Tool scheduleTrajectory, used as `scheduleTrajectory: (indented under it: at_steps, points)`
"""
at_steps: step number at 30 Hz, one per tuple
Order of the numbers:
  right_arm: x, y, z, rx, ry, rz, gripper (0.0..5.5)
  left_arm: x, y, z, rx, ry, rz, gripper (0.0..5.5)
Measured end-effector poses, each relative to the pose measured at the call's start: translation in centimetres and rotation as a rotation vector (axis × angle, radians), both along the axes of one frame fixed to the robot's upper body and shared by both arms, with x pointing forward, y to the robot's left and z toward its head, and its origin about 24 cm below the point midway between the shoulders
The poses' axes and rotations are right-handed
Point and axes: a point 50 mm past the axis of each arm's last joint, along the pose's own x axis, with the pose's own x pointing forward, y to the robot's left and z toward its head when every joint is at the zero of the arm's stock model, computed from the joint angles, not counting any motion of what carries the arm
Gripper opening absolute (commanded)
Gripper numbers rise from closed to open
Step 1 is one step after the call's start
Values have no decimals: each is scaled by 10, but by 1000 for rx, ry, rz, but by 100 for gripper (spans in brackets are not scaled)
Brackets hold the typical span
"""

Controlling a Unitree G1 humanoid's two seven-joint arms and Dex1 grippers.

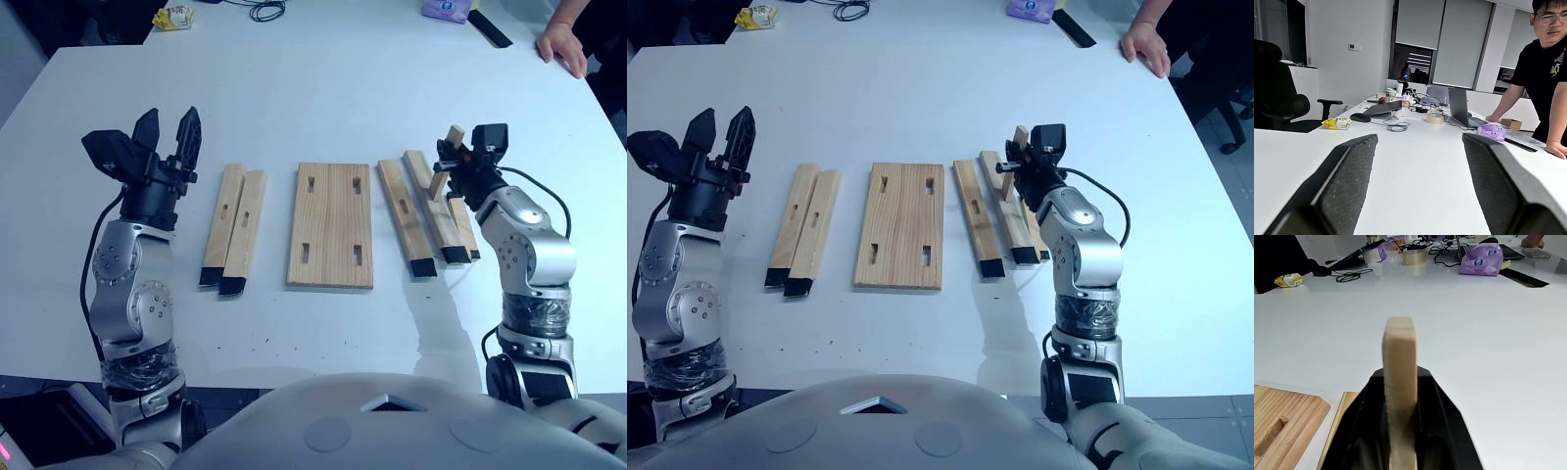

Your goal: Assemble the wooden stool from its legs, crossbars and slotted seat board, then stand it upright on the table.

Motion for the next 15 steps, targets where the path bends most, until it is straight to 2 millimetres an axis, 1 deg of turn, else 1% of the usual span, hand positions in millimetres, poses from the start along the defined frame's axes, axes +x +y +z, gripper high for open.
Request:
scheduleTrajectory:
  at_steps: [9, 15]
  points:
    - [-22, -6, -12, 22, -95, 17, 42, 4, 1, -3, -2, 22, -22, 321]
    - [-28, -10, -20, 26, -130, 16, 42, 7, 2, 3, 13, 19, -34, 321]
